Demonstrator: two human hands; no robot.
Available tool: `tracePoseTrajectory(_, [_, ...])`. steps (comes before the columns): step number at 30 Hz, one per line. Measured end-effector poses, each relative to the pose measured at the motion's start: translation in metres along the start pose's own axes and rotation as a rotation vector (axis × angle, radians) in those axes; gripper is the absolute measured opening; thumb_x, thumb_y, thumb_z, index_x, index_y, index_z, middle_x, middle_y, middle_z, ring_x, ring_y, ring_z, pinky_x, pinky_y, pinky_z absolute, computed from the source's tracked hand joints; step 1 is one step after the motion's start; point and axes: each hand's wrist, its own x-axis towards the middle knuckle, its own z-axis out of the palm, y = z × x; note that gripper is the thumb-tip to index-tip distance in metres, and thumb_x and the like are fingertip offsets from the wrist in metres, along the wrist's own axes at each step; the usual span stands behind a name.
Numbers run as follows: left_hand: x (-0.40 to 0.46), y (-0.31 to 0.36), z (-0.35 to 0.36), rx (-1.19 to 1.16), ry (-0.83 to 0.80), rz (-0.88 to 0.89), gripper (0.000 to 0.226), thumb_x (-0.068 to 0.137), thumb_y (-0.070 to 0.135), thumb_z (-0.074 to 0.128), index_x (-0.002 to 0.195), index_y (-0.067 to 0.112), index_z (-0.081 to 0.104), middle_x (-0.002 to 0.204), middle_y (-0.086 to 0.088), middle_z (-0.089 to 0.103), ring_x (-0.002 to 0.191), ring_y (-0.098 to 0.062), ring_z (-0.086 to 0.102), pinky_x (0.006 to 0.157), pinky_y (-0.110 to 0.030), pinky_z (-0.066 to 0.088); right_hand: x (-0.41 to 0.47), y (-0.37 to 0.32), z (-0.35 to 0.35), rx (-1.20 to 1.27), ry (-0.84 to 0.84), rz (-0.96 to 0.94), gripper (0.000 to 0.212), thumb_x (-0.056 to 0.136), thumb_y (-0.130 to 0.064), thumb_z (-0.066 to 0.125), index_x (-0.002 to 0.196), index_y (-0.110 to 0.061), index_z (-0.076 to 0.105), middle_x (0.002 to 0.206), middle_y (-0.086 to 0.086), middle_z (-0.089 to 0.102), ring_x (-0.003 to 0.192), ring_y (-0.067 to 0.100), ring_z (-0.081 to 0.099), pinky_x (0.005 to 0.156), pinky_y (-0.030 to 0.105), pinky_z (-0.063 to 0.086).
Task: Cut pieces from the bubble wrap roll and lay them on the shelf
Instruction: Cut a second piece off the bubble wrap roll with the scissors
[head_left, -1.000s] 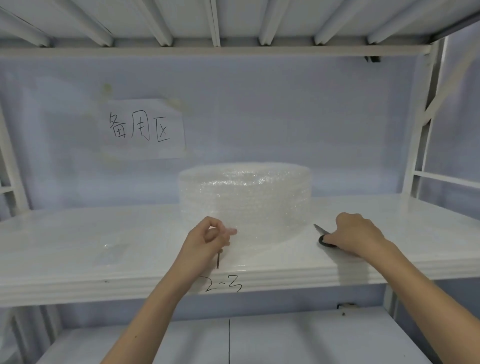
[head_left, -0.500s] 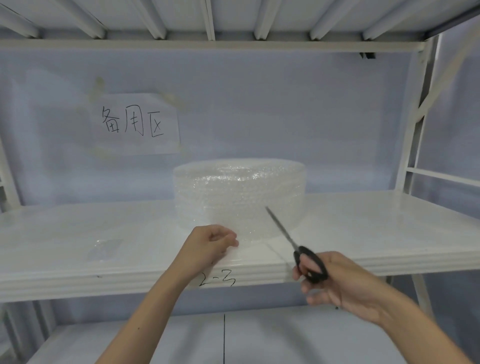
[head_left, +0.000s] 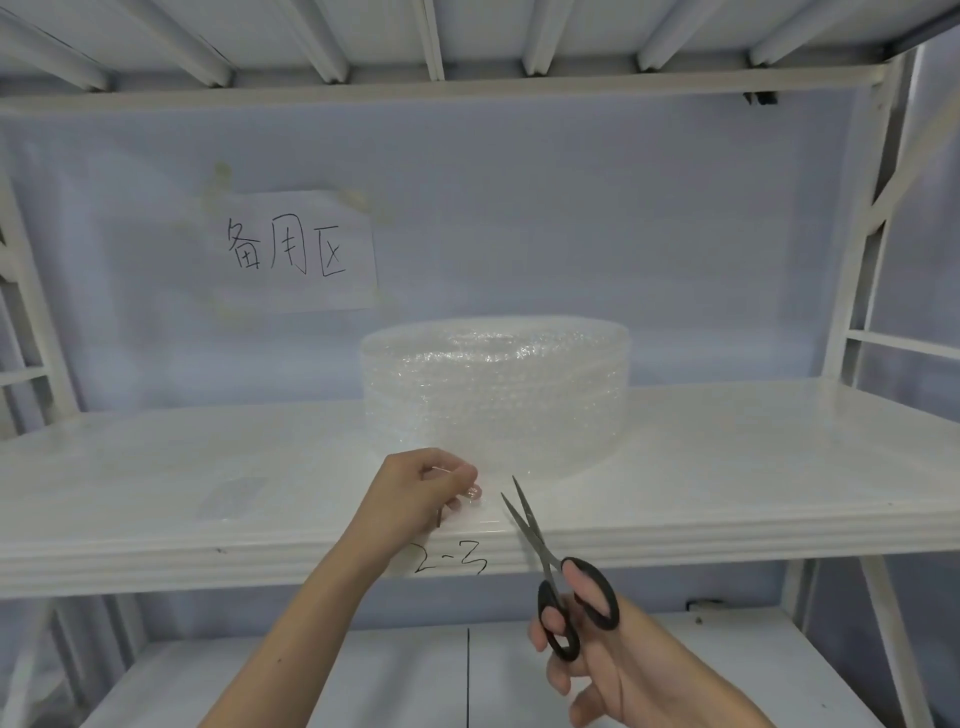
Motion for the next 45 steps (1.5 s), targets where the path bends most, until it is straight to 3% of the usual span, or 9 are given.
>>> tracePoseTrajectory(2, [0.001, 0.0, -0.001, 0.006, 0.027, 0.0, 0.014, 0.087, 0.017, 0.069, 0.083, 0.004, 0.069, 0.072, -0.005, 0.077, 0.052, -0.009, 0.055, 0.042, -0.019, 0.035, 0.002, -0.001, 0.0, -0.032, -0.024, 0.015, 0.056, 0.056, -0.06, 0.072, 0.069, -0.009, 0.054, 0.074, 0.008, 0.058, 0.054, 0.024, 0.053, 0.042, 0.026, 0.043])
tracePoseTrajectory(9, [0.001, 0.002, -0.005, -0.012, 0.012, -0.013, 0.015, 0.087, 0.024, 0.07, 0.082, 0.009, 0.069, 0.071, -0.002, 0.074, 0.05, -0.004, 0.053, 0.041, -0.015, 0.034, 0.016, -0.006, 0.005, -0.072, -0.132, 0.05, 0.057, 0.064, -0.067, 0.068, 0.067, -0.011, 0.057, 0.078, 0.007, 0.06, 0.058, 0.023, 0.057, 0.045, 0.026, 0.047])
tracePoseTrajectory(15, [0.001, 0.0, -0.013, -0.076, -0.053, -0.004, 0.011, 0.088, 0.021, 0.068, 0.081, 0.013, 0.069, 0.074, -0.004, 0.074, 0.063, -0.008, 0.058, 0.054, -0.01, 0.044, 0.027, -0.005, 0.012, -0.034, -0.157, -0.021, 0.056, 0.061, -0.065, 0.069, 0.069, -0.011, 0.056, 0.077, 0.006, 0.059, 0.056, 0.022, 0.056, 0.045, 0.028, 0.049])
tracePoseTrajectory(18, [0.0, -0.002, -0.015, -0.119, -0.081, 0.011, 0.01, 0.089, 0.016, 0.067, 0.083, 0.009, 0.068, 0.068, -0.002, 0.071, 0.07, -0.013, 0.061, 0.067, -0.018, 0.049, 0.035, -0.009, 0.018, -0.049, -0.166, -0.059, 0.054, 0.068, -0.066, 0.062, 0.073, -0.013, 0.054, 0.076, 0.003, 0.059, 0.053, 0.019, 0.055, 0.039, 0.025, 0.046])
tracePoseTrajectory(21, [0.0, -0.003, -0.018, -0.137, -0.083, 0.023, 0.008, 0.09, 0.012, 0.066, 0.084, 0.006, 0.067, 0.068, -0.003, 0.07, 0.065, -0.009, 0.061, 0.071, -0.024, 0.049, 0.044, -0.012, 0.022, -0.079, -0.166, -0.077, 0.051, 0.074, -0.064, 0.057, 0.075, -0.014, 0.051, 0.074, 0.0, 0.058, 0.052, 0.017, 0.054, 0.035, 0.022, 0.042])
tracePoseTrajectory(27, [0.001, -0.006, -0.02, -0.139, -0.054, 0.045, 0.006, 0.087, 0.009, 0.068, 0.085, 0.004, 0.069, 0.068, -0.002, 0.072, 0.067, -0.01, 0.066, 0.07, -0.021, 0.05, 0.052, -0.011, 0.025, -0.107, -0.157, -0.18, 0.051, 0.066, -0.061, 0.065, 0.072, -0.012, 0.052, 0.072, 0.0, 0.057, 0.05, 0.017, 0.052, 0.035, 0.022, 0.041])
tracePoseTrajectory(32, [0.001, -0.007, -0.018, -0.119, -0.049, 0.059, 0.005, 0.086, 0.01, 0.07, 0.085, 0.005, 0.069, 0.069, -0.004, 0.072, 0.064, -0.008, 0.065, 0.063, -0.015, 0.048, 0.05, -0.011, 0.025, -0.115, -0.111, -0.226, 0.041, 0.077, -0.049, 0.064, 0.068, -0.012, 0.052, 0.069, 0.002, 0.055, 0.042, 0.015, 0.049, 0.033, 0.022, 0.041])
tracePoseTrajectory(37, [0.003, -0.009, -0.021, -0.104, -0.057, 0.063, 0.013, 0.085, 0.014, 0.072, 0.087, 0.002, 0.07, 0.069, -0.004, 0.07, 0.066, -0.011, 0.062, 0.069, -0.019, 0.047, 0.048, -0.014, 0.024, -0.15, -0.106, -0.23, 0.036, 0.081, -0.042, 0.062, 0.068, -0.011, 0.049, 0.069, 0.003, 0.053, 0.038, 0.011, 0.046, 0.032, 0.02, 0.041])
tracePoseTrajectory(45, [0.002, -0.005, -0.021, -0.128, -0.101, 0.065, 0.011, 0.086, 0.011, 0.07, 0.077, 0.007, 0.068, 0.06, 0.004, 0.068, 0.055, -0.004, 0.06, 0.057, -0.012, 0.045, 0.047, -0.02, 0.025, -0.144, -0.139, -0.198, 0.044, 0.077, -0.053, 0.064, 0.07, -0.011, 0.051, 0.068, 0.001, 0.057, 0.037, 0.012, 0.046, 0.029, 0.019, 0.039])
